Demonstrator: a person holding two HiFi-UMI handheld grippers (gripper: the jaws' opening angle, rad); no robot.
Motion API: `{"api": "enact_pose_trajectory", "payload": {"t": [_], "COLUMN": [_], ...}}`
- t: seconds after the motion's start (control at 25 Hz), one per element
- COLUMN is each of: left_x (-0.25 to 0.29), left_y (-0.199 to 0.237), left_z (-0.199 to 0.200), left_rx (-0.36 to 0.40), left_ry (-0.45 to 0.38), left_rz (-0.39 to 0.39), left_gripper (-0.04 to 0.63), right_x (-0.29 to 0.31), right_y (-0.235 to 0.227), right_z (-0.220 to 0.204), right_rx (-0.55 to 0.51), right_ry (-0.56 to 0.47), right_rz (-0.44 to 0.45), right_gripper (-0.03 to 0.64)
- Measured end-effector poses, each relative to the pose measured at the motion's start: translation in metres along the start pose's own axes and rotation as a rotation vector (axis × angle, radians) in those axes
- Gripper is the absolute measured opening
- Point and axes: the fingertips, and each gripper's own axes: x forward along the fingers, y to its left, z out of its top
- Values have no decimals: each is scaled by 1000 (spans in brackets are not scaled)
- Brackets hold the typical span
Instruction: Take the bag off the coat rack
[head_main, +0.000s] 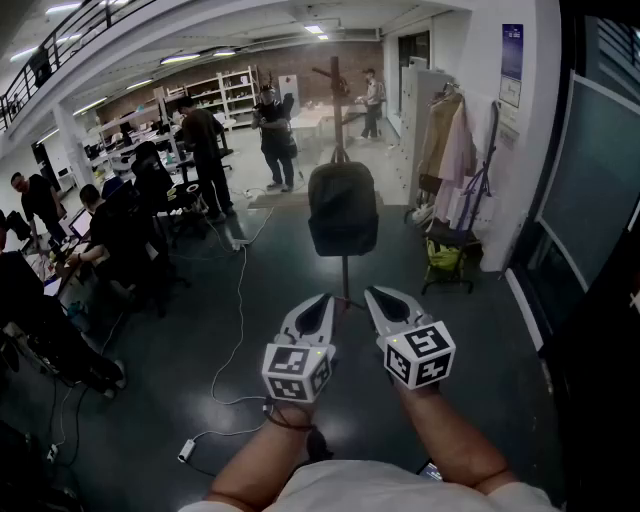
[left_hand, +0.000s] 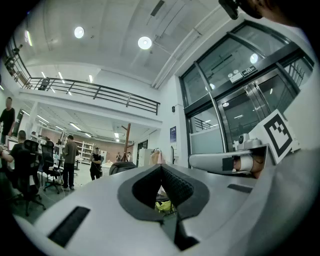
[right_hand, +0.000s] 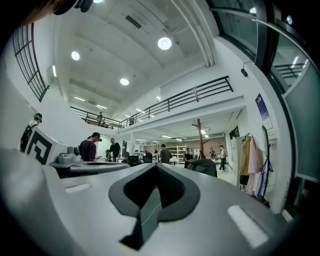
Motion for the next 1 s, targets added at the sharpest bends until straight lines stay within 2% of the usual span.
{"api": "enact_pose_trajectory", "payload": {"t": [0.28, 0.4, 0.56, 0.76, 1.0], "left_x": [-11, 6, 11, 19, 56], "left_y": [11, 17, 21, 45, 94], "left_z": [2, 5, -13, -10, -11], "left_rx": [-5, 5, -21, -16, -15], "left_ry": [-7, -19, 19, 9, 8], "left_rz": [6, -4, 1, -9, -14], "left_gripper": [6, 6, 8, 8, 8], "right_x": [4, 15, 20, 46, 104], "right_y": [14, 4, -2, -1, -16], "right_z": [-5, 3, -12, -11, -13], "right_rx": [6, 4, 20, 13, 5], "right_ry": [-9, -33, 1, -4, -5], "right_rz": [-2, 3, -6, -13, -16], "right_gripper": [2, 2, 2, 2, 3]}}
